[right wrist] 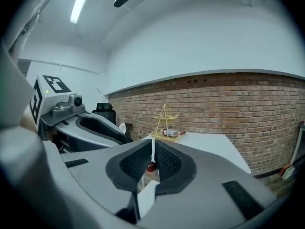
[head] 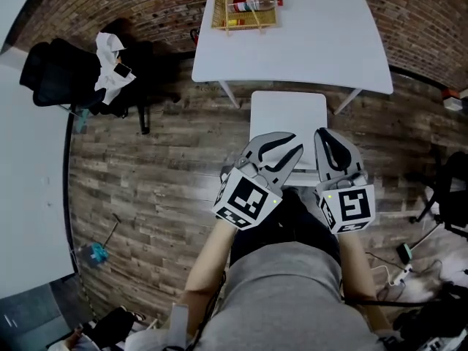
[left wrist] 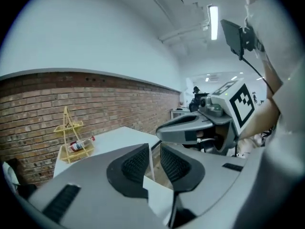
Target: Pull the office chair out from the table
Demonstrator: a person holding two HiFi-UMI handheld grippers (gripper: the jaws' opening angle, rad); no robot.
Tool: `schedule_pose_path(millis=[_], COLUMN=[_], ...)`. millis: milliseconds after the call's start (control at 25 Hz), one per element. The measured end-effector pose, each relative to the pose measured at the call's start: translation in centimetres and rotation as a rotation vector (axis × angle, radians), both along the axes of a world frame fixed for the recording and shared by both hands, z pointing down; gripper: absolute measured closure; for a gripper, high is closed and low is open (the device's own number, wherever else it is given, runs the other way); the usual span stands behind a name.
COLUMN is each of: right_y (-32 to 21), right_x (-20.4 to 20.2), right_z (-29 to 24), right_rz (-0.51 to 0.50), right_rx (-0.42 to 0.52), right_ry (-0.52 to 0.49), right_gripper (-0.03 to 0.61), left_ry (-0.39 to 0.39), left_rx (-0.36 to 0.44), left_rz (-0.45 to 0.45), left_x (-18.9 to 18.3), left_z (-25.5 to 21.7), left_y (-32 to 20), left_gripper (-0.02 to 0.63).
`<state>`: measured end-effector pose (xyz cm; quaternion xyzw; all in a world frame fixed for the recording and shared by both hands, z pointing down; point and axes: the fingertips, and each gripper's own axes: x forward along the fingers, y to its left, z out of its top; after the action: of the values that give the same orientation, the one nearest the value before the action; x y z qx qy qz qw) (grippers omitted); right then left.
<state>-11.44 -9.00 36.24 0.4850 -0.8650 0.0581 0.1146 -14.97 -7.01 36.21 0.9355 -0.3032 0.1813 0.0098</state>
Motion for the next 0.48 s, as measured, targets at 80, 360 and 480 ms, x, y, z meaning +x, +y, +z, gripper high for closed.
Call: schedule_pose_path(millis=[80, 360, 480], right_y=[0.0, 0.1, 0.2], right_x=[0.1, 0.5, 0.5], right_z=[-0.6, -1.4, -1.4], right_rz=[0.033, 0.085, 0.099], right_rx=[0.008, 0.022, 0.021], right_ry=[-0.031, -0.067, -0.070], right_gripper=[0.551, 0.561, 0.563], left_ry=[0.057, 0.178, 0.163], left_rx=[0.023, 0.030, 0.028], left_rz=[-0.069, -0.255, -0.249], left_x=[-0.4, -1.6, -1.2], left_z=[-1.4, -3.0, -2.7], left_y=[-0.7, -1.9, -1.6], left_gripper=[0.562, 0.584, 0.584])
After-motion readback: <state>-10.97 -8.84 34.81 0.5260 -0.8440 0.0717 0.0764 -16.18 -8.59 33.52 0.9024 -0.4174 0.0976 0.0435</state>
